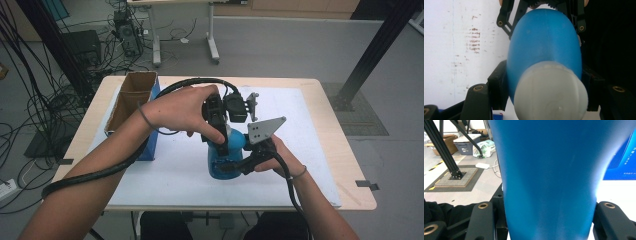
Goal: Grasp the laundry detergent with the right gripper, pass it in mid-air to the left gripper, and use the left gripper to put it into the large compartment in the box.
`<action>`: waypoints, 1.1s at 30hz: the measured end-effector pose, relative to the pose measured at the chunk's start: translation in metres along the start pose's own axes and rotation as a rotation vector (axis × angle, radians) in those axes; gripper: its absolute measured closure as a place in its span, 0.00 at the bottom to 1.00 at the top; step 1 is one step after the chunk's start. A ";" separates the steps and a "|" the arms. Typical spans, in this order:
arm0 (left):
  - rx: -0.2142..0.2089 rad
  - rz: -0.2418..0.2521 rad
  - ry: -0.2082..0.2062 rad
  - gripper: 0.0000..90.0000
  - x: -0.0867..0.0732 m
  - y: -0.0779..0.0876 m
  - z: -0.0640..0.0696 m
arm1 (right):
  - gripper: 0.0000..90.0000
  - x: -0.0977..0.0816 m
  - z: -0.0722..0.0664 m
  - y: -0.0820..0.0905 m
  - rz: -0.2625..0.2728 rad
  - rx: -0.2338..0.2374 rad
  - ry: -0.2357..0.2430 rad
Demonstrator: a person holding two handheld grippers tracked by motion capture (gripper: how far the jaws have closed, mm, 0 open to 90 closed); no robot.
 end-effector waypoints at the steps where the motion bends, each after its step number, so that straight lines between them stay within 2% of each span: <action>1: 0.000 -0.001 0.001 0.42 0.000 0.000 0.000 | 0.48 0.000 0.000 0.000 0.001 0.000 0.001; 33: 0.000 -0.007 0.006 0.42 -0.001 0.001 -0.001 | 0.48 0.001 0.001 0.000 0.004 -0.002 0.001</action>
Point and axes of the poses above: each handheld gripper's, and its own axes: y roughly backward along the jaws, x roughly out of its top, z roughly to its right, the point moved 9 cm from there along -y, roughly forward along the jaws, and after that the axes turned 4 degrees about -z, right-handed, at the moved point
